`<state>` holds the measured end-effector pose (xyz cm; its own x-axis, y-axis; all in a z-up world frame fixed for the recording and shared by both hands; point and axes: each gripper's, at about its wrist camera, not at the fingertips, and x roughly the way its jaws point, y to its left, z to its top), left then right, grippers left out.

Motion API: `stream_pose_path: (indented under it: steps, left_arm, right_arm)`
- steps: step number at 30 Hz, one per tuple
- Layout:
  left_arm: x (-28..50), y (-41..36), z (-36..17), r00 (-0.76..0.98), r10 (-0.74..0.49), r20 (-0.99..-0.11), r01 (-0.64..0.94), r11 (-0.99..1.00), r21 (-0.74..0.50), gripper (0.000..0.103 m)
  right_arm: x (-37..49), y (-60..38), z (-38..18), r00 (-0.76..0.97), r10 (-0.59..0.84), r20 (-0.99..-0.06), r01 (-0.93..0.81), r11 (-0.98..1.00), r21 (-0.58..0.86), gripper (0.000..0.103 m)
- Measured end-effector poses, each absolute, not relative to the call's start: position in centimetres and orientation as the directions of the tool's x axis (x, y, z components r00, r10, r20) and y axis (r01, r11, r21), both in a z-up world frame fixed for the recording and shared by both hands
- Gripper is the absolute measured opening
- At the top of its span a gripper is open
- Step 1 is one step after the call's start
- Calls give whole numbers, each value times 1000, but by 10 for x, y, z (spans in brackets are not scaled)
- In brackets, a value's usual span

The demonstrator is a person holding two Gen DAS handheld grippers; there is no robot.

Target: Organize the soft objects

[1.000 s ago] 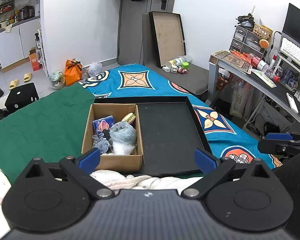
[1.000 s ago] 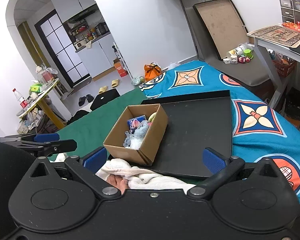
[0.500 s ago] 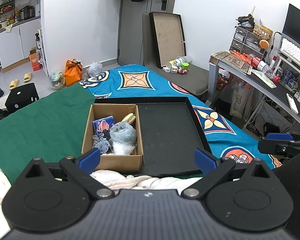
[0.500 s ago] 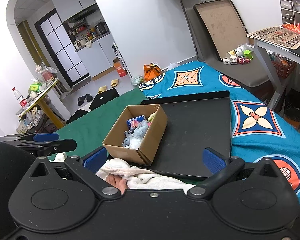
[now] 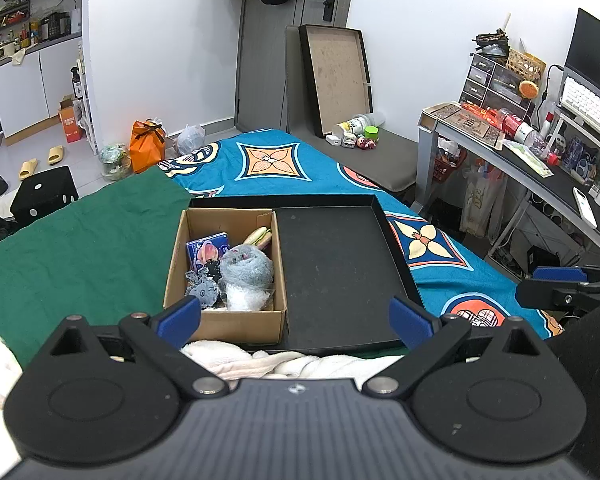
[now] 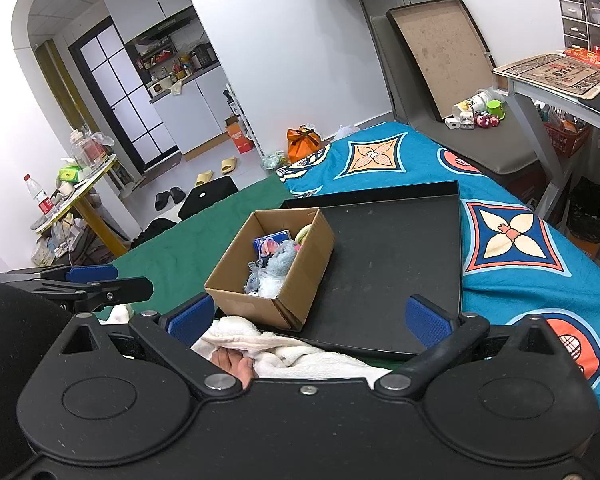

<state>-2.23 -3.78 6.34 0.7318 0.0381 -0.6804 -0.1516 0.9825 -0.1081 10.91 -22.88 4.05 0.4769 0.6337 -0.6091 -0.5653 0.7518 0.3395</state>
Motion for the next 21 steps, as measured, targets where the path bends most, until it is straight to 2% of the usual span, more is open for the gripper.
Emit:
stream_pose_path:
  steps: [21]
  left_arm:
    - [-21,-38,65,732,38,-680,-152,982,-109,100]
  right_arm:
    - [110,-233,41,480,629,-612,-565,755,333,103]
